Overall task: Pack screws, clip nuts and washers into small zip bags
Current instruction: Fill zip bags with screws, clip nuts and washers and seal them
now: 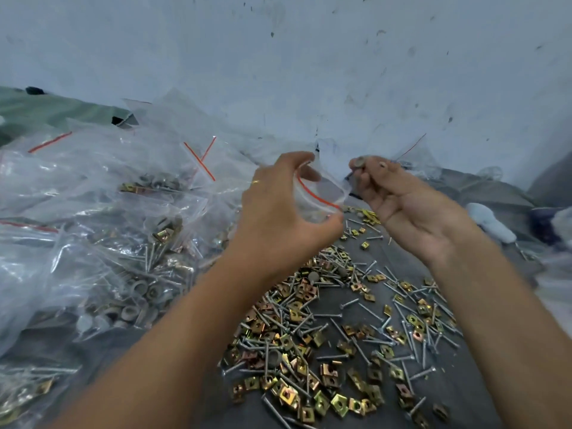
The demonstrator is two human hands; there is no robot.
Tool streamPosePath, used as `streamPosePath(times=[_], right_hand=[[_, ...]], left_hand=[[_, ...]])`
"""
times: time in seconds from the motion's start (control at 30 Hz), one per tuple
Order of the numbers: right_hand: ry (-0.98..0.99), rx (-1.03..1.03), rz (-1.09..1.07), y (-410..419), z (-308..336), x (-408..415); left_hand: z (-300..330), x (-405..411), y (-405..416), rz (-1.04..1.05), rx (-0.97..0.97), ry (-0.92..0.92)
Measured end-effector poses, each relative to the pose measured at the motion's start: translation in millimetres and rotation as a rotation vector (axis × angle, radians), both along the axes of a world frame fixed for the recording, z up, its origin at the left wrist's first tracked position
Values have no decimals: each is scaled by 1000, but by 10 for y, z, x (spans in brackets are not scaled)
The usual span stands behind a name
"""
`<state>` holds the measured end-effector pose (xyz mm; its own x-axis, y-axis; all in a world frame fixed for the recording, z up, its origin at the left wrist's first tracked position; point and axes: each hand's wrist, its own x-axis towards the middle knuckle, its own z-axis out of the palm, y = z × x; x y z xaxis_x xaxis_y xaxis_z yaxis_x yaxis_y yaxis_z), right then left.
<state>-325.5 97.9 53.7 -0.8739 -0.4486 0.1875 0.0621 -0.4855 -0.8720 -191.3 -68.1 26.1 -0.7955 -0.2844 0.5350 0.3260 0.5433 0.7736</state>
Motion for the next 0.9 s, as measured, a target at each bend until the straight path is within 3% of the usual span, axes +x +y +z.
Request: streamPosePath(times=[0.07,0.17,0.37,0.63,0.9], right_hand=[[44,-46,6,77,99,305],[162,28,-99,130,191,655],[419,426,-187,251,297,939],[503,755,-270,134,87,849],[555,904,-306,41,8,824]], left_hand=[[-35,44,89,-32,-173,-16],[-92,92,169,-36,-251,-8],[-171,43,217,-18,-175,68],[-261,-1,277,-53,-221,85],[-283,14,265,-63,-234,47]])
